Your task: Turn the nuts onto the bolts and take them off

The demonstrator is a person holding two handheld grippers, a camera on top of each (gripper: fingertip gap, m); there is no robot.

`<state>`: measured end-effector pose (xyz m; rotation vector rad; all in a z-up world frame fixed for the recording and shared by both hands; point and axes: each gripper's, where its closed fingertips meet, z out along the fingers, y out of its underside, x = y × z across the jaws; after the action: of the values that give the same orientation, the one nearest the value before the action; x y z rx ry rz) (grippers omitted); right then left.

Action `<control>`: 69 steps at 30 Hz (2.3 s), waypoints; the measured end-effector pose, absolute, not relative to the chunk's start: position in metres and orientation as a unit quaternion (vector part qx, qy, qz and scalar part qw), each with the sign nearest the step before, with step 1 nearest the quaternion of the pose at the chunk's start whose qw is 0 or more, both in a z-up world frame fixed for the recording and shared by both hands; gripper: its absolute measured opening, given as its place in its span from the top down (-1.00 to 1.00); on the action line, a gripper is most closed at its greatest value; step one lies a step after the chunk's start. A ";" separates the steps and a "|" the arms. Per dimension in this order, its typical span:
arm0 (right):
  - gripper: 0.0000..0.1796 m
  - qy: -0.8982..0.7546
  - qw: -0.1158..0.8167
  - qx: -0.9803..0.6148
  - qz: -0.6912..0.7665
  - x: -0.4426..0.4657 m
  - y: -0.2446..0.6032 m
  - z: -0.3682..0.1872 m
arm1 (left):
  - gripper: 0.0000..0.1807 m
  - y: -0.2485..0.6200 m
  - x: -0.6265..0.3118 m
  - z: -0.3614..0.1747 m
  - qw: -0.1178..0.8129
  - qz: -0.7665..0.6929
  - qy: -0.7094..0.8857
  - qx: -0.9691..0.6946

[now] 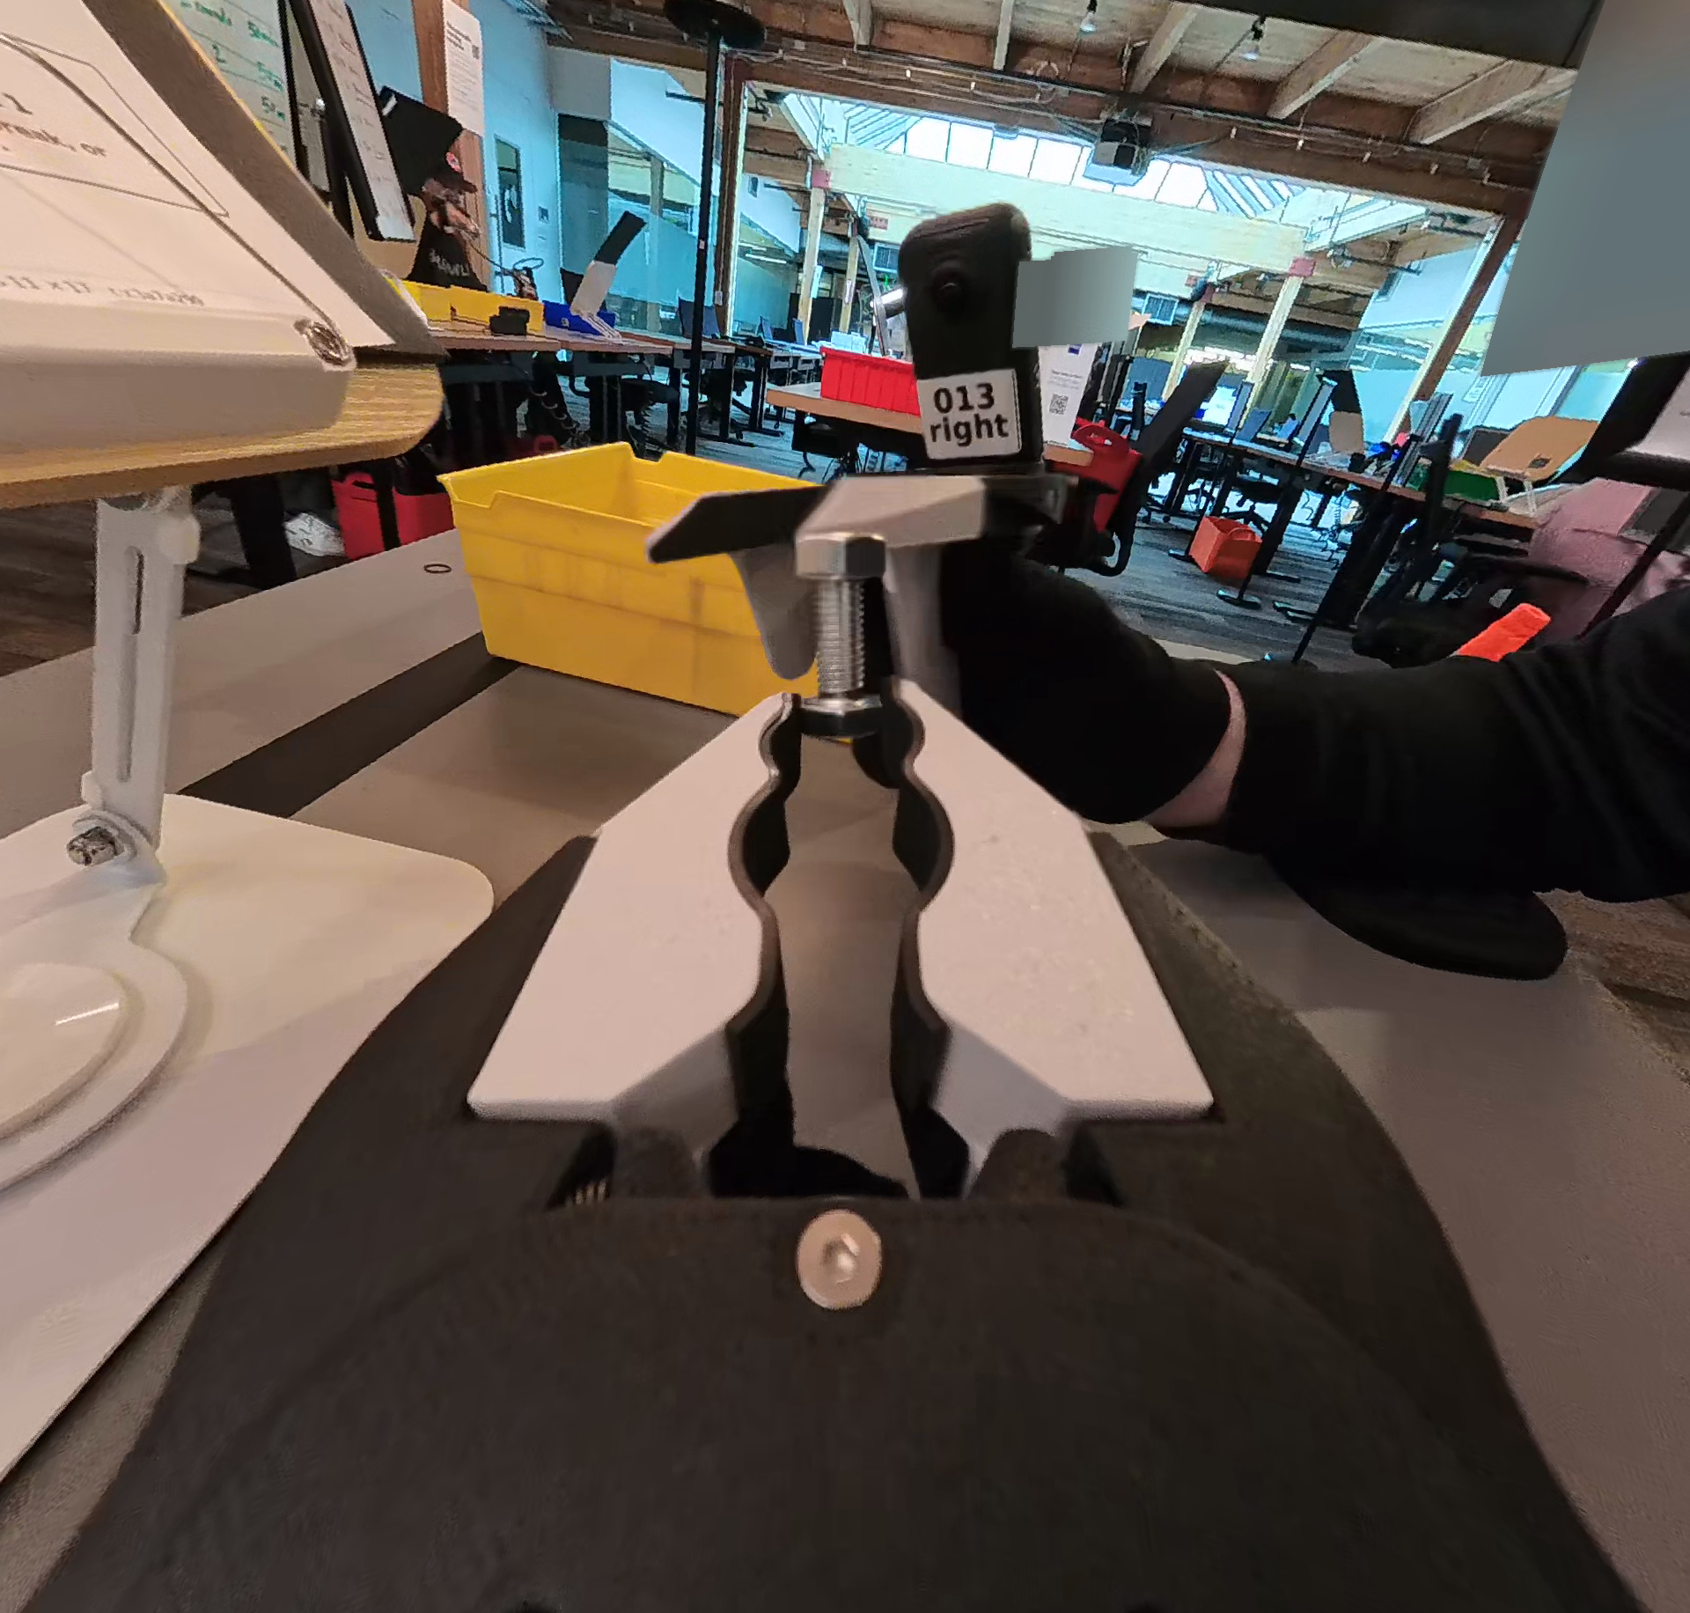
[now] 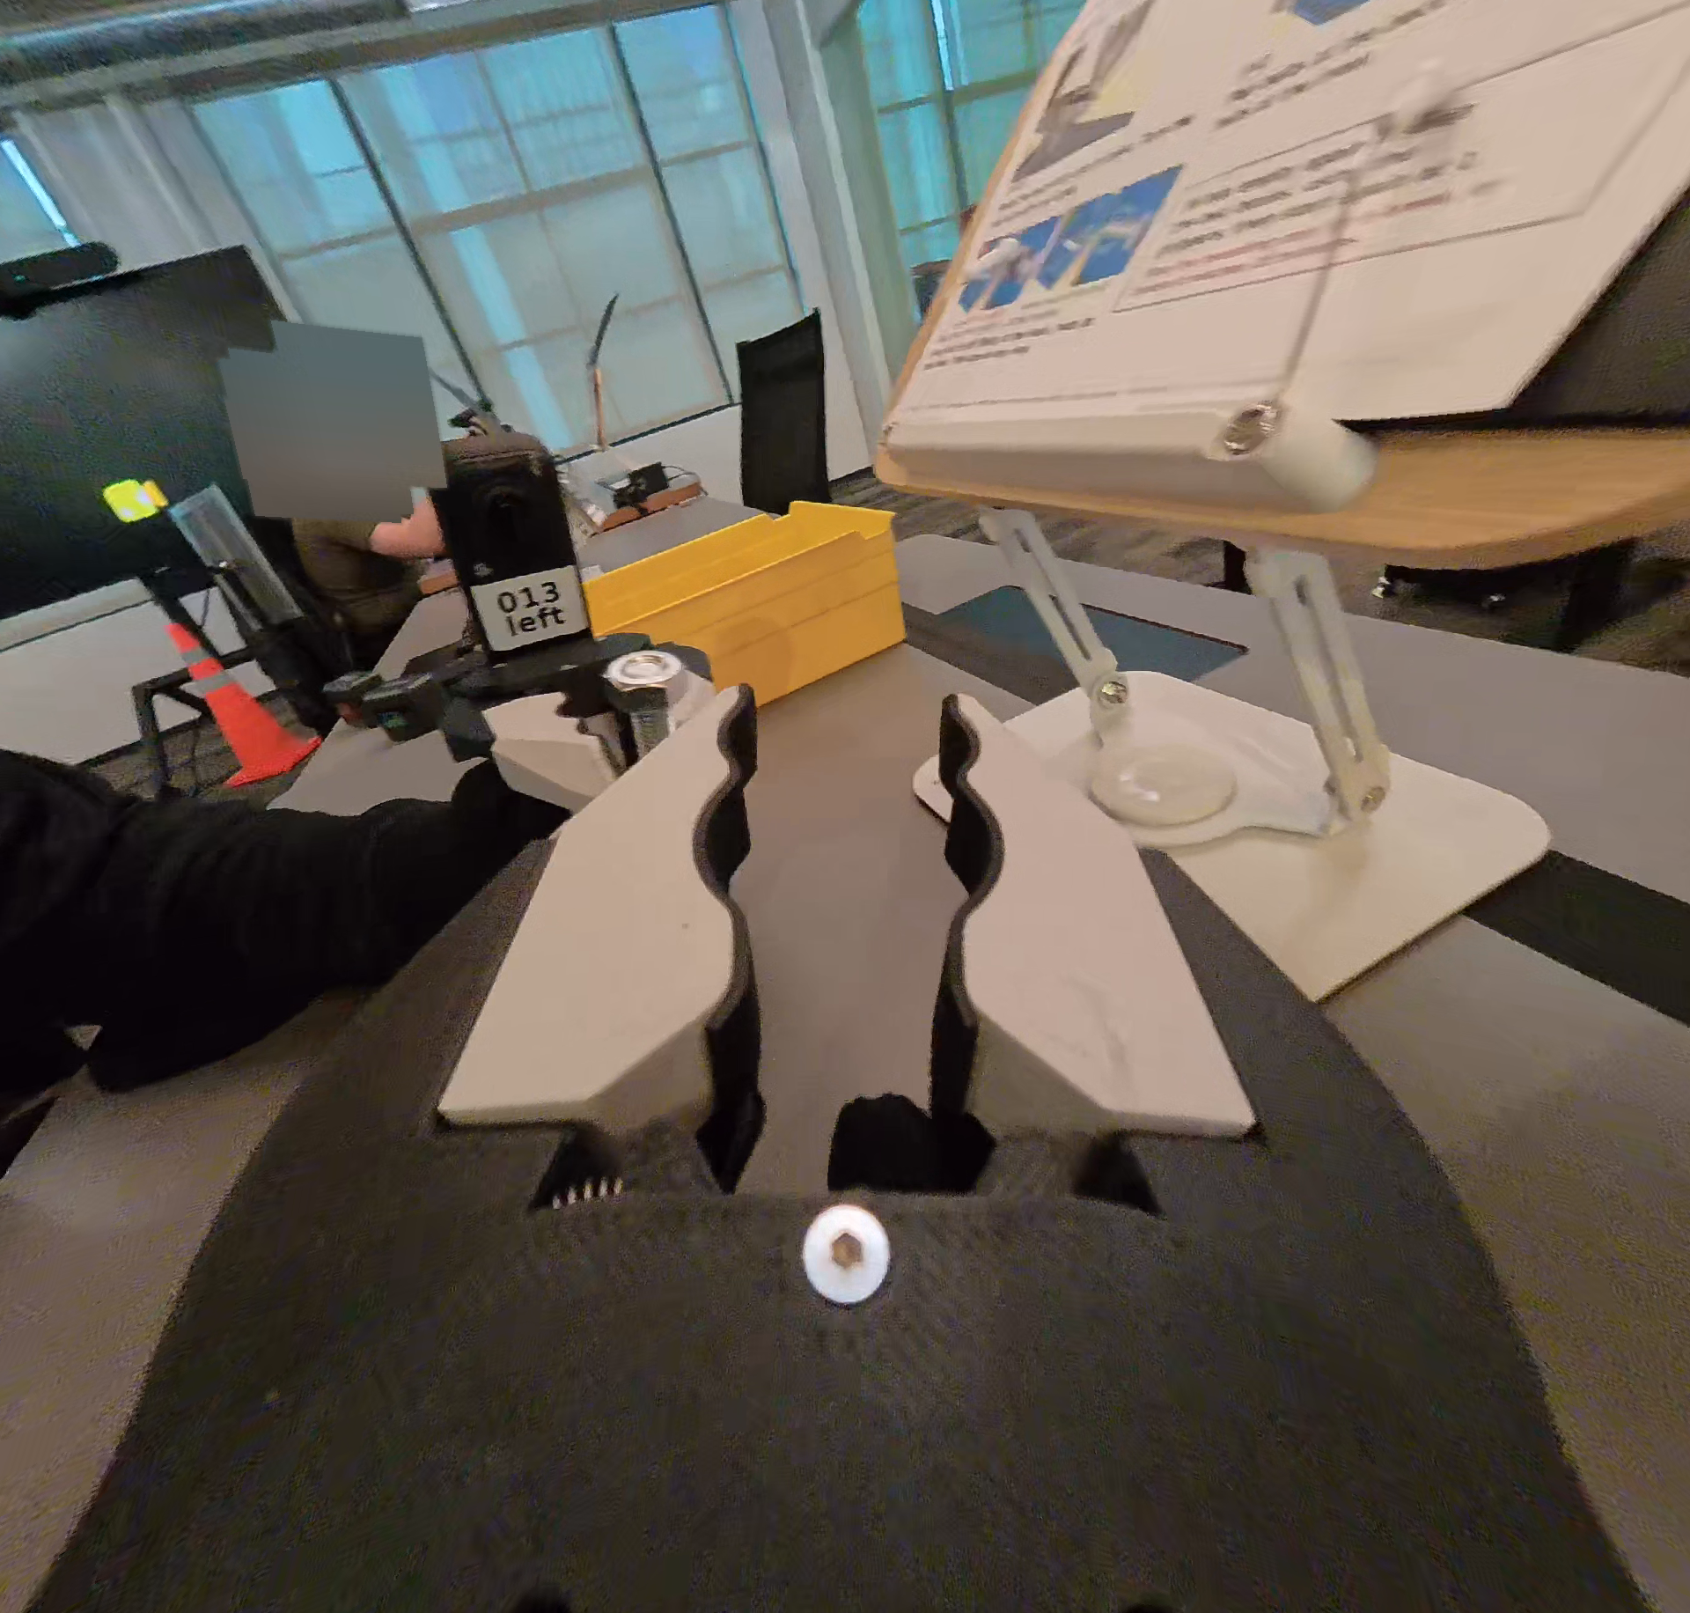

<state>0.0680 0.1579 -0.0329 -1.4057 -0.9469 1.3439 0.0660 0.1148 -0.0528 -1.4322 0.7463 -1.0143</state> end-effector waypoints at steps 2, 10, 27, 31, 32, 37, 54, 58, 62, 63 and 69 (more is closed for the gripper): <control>0.53 -0.369 0.466 -0.585 0.552 0.075 0.168 -0.036 | 0.82 0.115 0.066 -0.053 0.581 -0.428 0.322 -0.613; 0.44 -0.427 0.454 -0.541 0.565 0.056 0.133 -0.028 | 0.83 0.117 0.067 -0.056 0.580 -0.426 0.318 -0.617; 0.43 -0.437 0.461 -0.548 0.545 0.056 0.134 -0.028 | 0.82 0.116 0.068 -0.056 0.582 -0.419 0.324 -0.618; 0.39 -0.425 0.458 -0.559 0.545 0.057 0.140 -0.031 | 0.82 0.116 0.068 -0.056 0.582 -0.418 0.324 -0.618; 0.47 -0.419 0.461 -0.564 0.542 0.060 0.144 -0.032 | 0.83 0.117 0.067 -0.055 0.583 -0.419 0.321 -0.618; 0.47 -0.396 0.464 -0.568 0.553 0.069 0.155 -0.030 | 0.82 0.117 0.066 -0.055 0.582 -0.421 0.321 -0.617; 0.45 -0.417 0.459 -0.545 0.564 0.064 0.142 -0.026 | 0.82 0.117 0.067 -0.057 0.580 -0.419 0.324 -0.619; 0.44 -0.437 0.453 -0.538 0.561 0.055 0.131 -0.027 | 0.82 0.116 0.068 -0.058 0.580 -0.419 0.324 -0.619; 0.44 -0.425 0.453 -0.550 0.559 0.057 0.137 -0.030 | 0.83 0.116 0.068 -0.057 0.580 -0.418 0.326 -0.618; 0.43 -0.422 0.454 -0.552 0.559 0.058 0.139 -0.030 | 0.83 0.116 0.068 -0.057 0.580 -0.419 0.325 -0.618; 0.47 -0.406 0.461 -0.558 0.558 0.065 0.148 -0.029 | 0.82 0.117 0.066 -0.056 0.582 -0.422 0.320 -0.617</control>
<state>0.0645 0.1480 -0.0291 -1.3736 -0.9996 1.3731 0.0656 0.1170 -0.0557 -1.4413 0.7478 -0.9863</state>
